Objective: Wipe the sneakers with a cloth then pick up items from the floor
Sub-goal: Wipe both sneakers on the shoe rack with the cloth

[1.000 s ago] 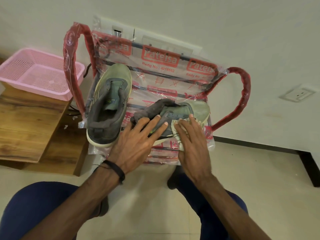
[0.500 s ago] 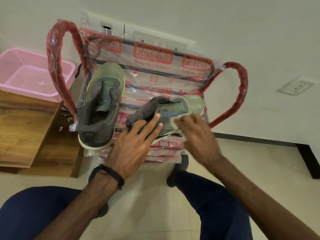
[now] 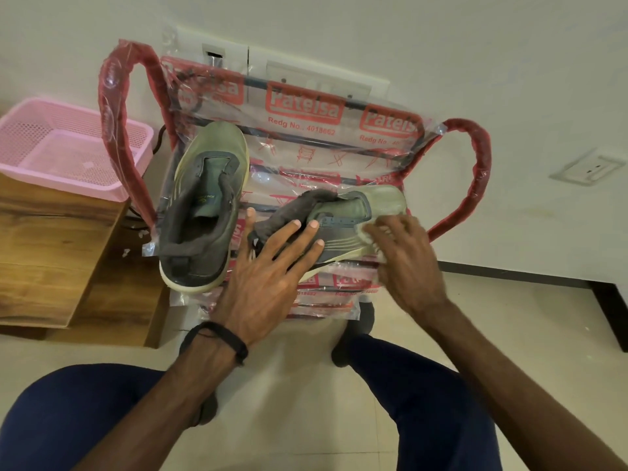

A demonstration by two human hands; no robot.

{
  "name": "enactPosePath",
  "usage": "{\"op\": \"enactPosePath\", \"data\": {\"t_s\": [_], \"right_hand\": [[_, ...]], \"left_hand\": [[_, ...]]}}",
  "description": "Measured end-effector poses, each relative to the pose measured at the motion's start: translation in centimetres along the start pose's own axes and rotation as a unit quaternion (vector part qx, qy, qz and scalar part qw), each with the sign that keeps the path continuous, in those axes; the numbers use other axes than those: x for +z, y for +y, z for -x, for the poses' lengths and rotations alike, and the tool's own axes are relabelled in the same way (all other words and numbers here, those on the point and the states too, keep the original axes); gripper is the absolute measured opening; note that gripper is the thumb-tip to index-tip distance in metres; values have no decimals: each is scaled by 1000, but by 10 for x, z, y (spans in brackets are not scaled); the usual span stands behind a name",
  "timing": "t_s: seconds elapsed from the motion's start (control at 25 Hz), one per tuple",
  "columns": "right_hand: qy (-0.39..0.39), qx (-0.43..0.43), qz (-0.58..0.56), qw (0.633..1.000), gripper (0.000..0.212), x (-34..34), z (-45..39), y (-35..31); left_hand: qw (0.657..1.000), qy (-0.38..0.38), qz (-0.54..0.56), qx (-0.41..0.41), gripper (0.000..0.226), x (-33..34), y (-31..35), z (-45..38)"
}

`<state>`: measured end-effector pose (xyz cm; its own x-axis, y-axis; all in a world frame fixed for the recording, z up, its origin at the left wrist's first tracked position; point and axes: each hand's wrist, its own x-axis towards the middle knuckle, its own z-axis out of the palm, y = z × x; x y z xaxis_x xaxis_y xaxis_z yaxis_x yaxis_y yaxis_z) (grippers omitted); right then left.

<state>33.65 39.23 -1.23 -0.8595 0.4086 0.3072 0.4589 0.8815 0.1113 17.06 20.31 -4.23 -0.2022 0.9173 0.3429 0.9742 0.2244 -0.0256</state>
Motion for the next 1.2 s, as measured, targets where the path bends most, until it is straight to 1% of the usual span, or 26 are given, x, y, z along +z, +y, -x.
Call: {"op": "enactPosePath", "data": {"t_s": [0.04,0.08,0.12,0.2,0.24,0.28,0.32,0.4,0.44,0.48,0.52,0.6,0.64,0.68,0.72,0.76,0.8,0.84,0.88,1.0,1.08,1.12,1.2], "right_hand": [[7,55,-11,998,55,0,-2,1],[17,81,-24,996,53,1,-2,-9],[21,72,-35,997,53,1,-1,-24],[9,-22,-44,999,57,-3,8,-52],[4,-68,-35,997,58,-5,8,-52],[-4,-89,-21,996,58,-8,4,-42],[-7,-76,0,997,59,-8,-2,-28],[-5,7,38,999,58,-3,-11,-3],[-5,42,36,998,56,-2,-10,-3],[2,50,26,998,54,-1,-6,-10],[1,34,9,999,55,-1,0,-21],[-18,-34,-27,999,60,-7,13,-37],[-31,-61,-25,997,62,-11,13,-34],[-39,-68,-5,997,63,-12,10,-26],[-39,-46,14,998,62,-11,7,-13],[-34,-3,19,999,60,-8,2,-1],[-28,44,10,999,57,-7,0,4],[-24,68,-5,997,54,-5,-1,1],[-20,62,-18,998,54,-6,1,-9],[-24,-27,-50,998,61,-16,12,-47],[-32,-66,-32,997,64,-20,6,-41],[-33,-59,-7,998,64,-17,1,-30],[-33,-1,21,999,62,-8,-7,-5]], "left_hand": [[1000,1,10,-4,83,0,2,-1],[1000,1,22,-13,84,0,2,-1],[999,0,30,-22,85,-1,1,-1],[999,-3,38,-25,86,-3,-1,0],[999,-5,40,-24,86,-3,-2,1],[999,-8,41,-21,85,-4,-2,0],[999,-8,45,-18,85,-4,-1,-1],[999,1,45,-18,84,-2,1,-3],[999,3,47,-22,83,-2,1,-4],[998,4,51,-27,83,-1,1,-4],[998,6,53,-31,84,-1,1,-2],[998,14,52,-32,85,0,0,1],[998,15,48,-27,84,0,1,3],[999,14,44,-23,82,0,3,3],[999,15,40,-23,81,1,4,2],[999,16,38,-26,80,1,4,0],[999,16,39,-30,79,1,4,-1],[998,15,44,-34,79,1,3,-2],[998,14,48,-37,79,1,3,-2],[998,15,48,-38,83,2,1,0],[998,15,46,-35,82,1,4,-1],[998,17,44,-34,80,1,5,-2],[998,21,39,-36,77,3,5,-4]]}}
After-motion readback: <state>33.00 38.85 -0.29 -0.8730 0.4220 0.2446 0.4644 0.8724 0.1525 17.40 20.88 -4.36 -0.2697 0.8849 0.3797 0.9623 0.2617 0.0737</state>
